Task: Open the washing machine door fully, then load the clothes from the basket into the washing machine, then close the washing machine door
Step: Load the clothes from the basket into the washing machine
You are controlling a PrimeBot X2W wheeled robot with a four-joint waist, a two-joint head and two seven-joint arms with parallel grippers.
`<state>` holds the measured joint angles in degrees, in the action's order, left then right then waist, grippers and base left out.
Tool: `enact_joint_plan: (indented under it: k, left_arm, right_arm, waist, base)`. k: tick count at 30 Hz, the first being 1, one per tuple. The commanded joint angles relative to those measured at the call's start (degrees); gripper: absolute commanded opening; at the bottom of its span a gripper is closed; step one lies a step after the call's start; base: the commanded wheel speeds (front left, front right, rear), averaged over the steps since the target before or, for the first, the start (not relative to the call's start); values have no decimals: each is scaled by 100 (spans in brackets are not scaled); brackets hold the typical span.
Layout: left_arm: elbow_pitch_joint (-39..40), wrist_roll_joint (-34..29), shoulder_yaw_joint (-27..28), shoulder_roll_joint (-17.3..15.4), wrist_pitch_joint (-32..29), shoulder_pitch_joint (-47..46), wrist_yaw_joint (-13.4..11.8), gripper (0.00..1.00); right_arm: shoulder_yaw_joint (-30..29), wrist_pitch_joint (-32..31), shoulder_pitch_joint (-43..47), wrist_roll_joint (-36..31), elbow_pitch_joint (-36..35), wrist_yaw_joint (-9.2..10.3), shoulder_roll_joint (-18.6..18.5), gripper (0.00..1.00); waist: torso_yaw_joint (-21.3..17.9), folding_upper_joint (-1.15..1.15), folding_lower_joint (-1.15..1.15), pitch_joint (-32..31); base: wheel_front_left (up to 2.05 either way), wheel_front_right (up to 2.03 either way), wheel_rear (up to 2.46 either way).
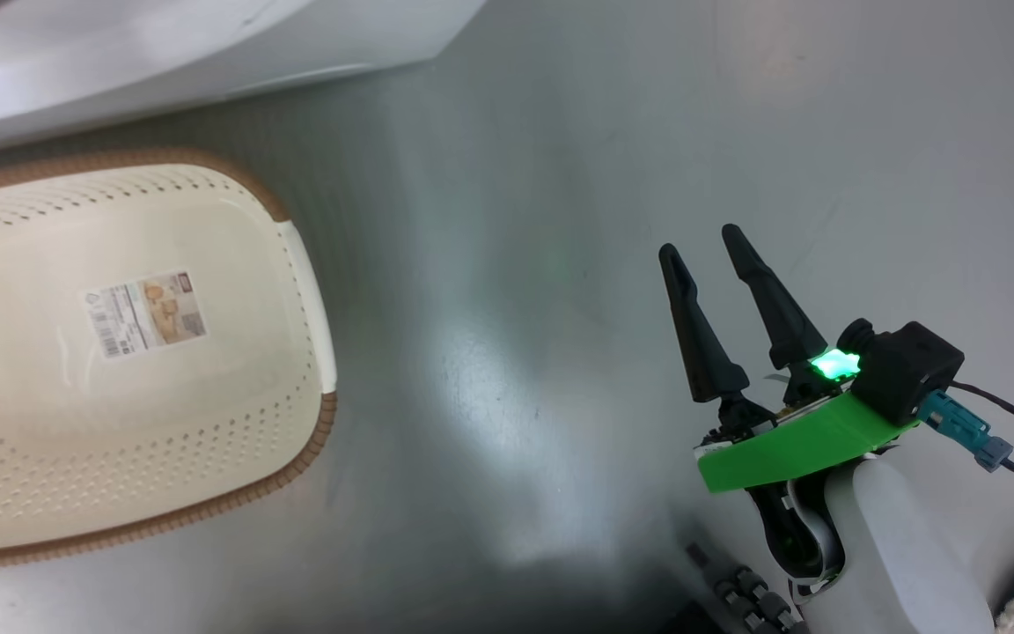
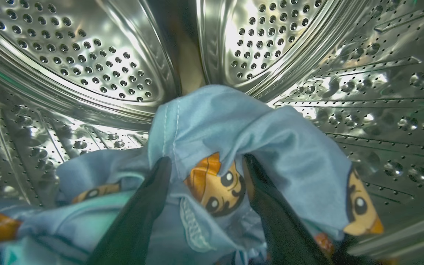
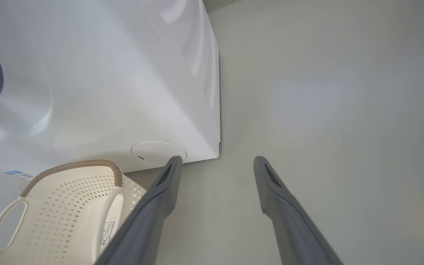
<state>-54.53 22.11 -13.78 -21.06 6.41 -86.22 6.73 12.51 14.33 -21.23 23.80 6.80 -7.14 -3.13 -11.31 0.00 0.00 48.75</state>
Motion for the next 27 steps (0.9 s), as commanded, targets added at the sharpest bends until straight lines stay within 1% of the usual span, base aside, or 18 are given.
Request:
enact_joint_plan:
  k: [1,11,13,21,27]
  left_arm:
    - [78,67,27,-217,55,147,-36,100]
    - [-13,255,20,72,495,773,-68,100]
    - [6,337,48,165,643,1069,-137,100]
    - [190,345,46,208,775,1487,-239,100]
    - [498,392,88,256,827,1988,-321,100]
  right_arm:
    - [104,67,162,-58,-86,-35,25,100]
    - [-30,67,223,-229,11,-35,25,100]
    - [-50,67,254,-248,60,-35,25,100]
    - [-76,67,321,-236,133,-35,25,100]
    - [-117,67,410,-242,178,-35,25,100]
  waist:
    - [119,0,0,-173]
    - [379,0,0,-630]
    - [427,0,0,-850]
    - [454,0,0,-1136]
    - [503,0,0,-1389]
  base:
    - [0,0,0]
    - [0,0,0]
    - [0,0,0]
    - [0,0,0]
    - [0,0,0]
